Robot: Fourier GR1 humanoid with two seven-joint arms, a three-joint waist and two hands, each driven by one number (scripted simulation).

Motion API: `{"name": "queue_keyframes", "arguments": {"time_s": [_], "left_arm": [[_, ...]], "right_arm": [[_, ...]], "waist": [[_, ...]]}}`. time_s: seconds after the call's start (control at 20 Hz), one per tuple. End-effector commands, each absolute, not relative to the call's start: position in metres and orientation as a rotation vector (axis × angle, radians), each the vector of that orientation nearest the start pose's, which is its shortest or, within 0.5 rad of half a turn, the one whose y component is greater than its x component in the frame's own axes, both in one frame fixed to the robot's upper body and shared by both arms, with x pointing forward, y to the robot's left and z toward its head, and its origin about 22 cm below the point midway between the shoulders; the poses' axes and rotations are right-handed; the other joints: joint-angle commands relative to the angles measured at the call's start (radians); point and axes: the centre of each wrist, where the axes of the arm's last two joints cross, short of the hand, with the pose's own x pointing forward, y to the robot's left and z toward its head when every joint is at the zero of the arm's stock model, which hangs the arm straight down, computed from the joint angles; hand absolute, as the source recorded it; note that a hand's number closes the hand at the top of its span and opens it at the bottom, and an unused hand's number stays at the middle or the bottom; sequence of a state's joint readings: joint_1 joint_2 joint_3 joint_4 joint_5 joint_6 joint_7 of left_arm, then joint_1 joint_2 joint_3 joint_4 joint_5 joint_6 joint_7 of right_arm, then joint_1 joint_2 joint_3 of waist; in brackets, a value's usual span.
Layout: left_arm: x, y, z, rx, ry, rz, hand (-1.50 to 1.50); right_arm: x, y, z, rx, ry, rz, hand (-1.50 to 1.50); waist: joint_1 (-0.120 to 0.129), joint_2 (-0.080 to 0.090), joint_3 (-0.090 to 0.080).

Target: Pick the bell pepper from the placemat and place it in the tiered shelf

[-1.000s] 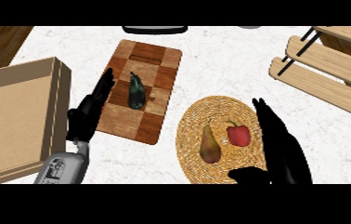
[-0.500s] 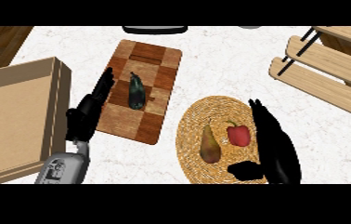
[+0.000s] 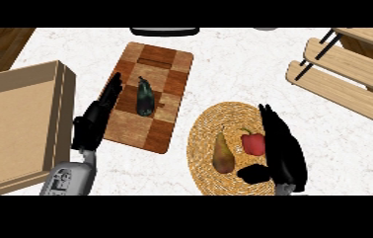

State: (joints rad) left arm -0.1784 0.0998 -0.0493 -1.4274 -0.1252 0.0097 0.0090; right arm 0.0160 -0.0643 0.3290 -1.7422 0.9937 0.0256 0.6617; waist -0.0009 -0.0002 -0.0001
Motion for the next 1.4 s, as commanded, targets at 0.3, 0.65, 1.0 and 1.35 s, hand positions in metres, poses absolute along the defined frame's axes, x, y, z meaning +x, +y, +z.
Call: {"name": "queue_keyframes", "arguments": {"time_s": [0.3, 0.65, 1.0, 1.35], "left_arm": [[0.27, 0.229, 0.01, 0.112, -1.572, -0.241, 0.0], [0.257, 0.223, 0.014, 0.098, -1.568, -0.267, 0.0], [0.29, 0.221, 0.013, 0.1, -1.567, -0.26, 0.0], [0.276, 0.222, 0.01, 0.121, -1.584, -0.266, 0.0]], "right_arm": [[0.223, -0.163, 0.001, -0.829, -1.106, 0.73, -1.5], [0.241, -0.183, -0.009, -0.813, -1.074, 0.752, 1.5], [0.225, -0.167, -0.015, -0.887, -1.095, 0.898, 1.5], [0.243, -0.166, -0.008, -0.916, -1.106, 0.785, 1.5]], "waist": [[0.002, 0.0, 0.0], [0.004, 0.0, 0.0], [0.0, 0.0, 0.0], [0.003, 0.0, 0.0]]}}
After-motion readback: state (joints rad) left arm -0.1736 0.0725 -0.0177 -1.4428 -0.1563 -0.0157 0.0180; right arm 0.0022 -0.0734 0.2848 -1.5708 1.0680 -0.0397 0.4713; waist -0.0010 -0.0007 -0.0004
